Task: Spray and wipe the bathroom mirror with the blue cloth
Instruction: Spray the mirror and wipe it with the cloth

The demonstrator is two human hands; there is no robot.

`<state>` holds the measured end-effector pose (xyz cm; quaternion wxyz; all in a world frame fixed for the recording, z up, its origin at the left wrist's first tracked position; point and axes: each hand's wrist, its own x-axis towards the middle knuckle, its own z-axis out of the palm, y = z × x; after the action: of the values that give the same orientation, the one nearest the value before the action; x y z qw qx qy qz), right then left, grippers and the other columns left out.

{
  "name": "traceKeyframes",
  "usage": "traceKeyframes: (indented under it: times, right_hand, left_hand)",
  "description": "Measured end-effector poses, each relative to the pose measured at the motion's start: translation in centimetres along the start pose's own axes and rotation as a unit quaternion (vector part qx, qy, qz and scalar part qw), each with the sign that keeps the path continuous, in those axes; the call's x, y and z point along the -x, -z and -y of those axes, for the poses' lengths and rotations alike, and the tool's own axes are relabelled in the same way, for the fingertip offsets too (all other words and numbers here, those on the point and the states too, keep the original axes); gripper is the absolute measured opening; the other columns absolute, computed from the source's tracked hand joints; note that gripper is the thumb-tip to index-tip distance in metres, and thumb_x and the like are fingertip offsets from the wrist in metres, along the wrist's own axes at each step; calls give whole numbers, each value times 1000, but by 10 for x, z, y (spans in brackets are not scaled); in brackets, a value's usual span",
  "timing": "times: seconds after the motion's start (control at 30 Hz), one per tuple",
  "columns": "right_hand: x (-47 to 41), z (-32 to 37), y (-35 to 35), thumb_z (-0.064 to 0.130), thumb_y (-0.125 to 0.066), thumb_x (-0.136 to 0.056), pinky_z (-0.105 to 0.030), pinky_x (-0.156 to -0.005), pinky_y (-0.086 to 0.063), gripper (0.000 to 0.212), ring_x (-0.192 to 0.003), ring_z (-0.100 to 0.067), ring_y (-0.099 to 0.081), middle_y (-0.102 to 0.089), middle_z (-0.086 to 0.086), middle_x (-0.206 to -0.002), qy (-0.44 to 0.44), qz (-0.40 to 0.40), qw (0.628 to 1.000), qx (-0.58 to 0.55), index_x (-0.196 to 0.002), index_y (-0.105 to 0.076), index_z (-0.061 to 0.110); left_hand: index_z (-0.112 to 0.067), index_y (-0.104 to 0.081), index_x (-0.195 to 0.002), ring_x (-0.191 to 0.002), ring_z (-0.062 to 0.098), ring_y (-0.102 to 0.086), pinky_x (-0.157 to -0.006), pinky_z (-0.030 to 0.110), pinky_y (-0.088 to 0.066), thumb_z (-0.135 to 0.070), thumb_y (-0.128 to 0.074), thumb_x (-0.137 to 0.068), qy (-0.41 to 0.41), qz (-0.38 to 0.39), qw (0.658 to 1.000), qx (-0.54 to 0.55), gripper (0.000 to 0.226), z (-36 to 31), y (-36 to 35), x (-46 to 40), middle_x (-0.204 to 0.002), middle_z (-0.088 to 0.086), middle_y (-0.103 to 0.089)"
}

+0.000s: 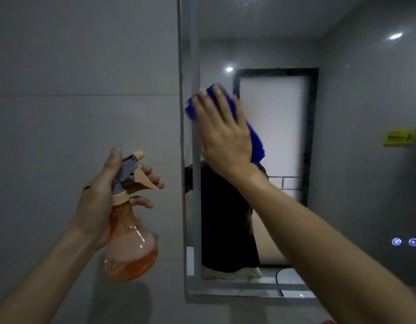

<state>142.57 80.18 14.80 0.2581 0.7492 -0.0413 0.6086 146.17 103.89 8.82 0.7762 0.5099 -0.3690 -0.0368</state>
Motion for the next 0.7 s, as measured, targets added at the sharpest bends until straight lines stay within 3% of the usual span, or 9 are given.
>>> traceKeyframes:
  times: [0.13,0.3,0.47,0.6,0.7]
  right_hand:
    - [73,17,0,23,-35,-103,-58,-122,-14,55,-154,-30,-13,-24,-8,-164,175,85,981,-21,-157,-27,14]
    - [120,-5,5,22,-33,-106,-58,-123,-9,56,-155,-28,-4,-14,-5,-167,234,150,960,-20,-159,-19,16]
    - [134,-53,21,19,-37,-106,-60,-121,-12,55,-155,-28,-5,-14,-4,-167,205,142,968,-6,-159,-20,17]
    - [157,-111,40,23,-45,-107,-59,-117,-26,51,-153,-28,-18,-26,-4,-164,152,78,985,8,-156,-31,17]
    - [175,-166,56,24,-51,-105,-58,-115,-31,50,-151,-28,-27,-34,-5,-160,124,37,991,27,-153,-39,15]
  left_hand:
    - [2,-66,-101,-94,37,-72,-54,34,-59,-57,-40,-94,13,-7,1000,-5,65,6,-7,9,-98,26,-71]
    - [0,-67,-100,-93,37,-72,-54,35,-59,-57,-39,-95,25,2,1000,-9,64,13,-30,17,-95,23,-72]
    - [-8,-73,-92,-94,38,-70,-55,36,-59,-59,-41,-93,34,32,999,-12,61,22,-63,29,-97,23,-72]
    - [-7,-72,-99,-96,39,-69,-55,36,-59,-65,-47,-90,44,43,998,-19,64,28,-91,35,-103,27,-69]
    - [-10,-77,-89,-90,35,-71,-54,35,-59,-58,-41,-91,50,43,998,-16,59,37,-122,39,-97,24,-72]
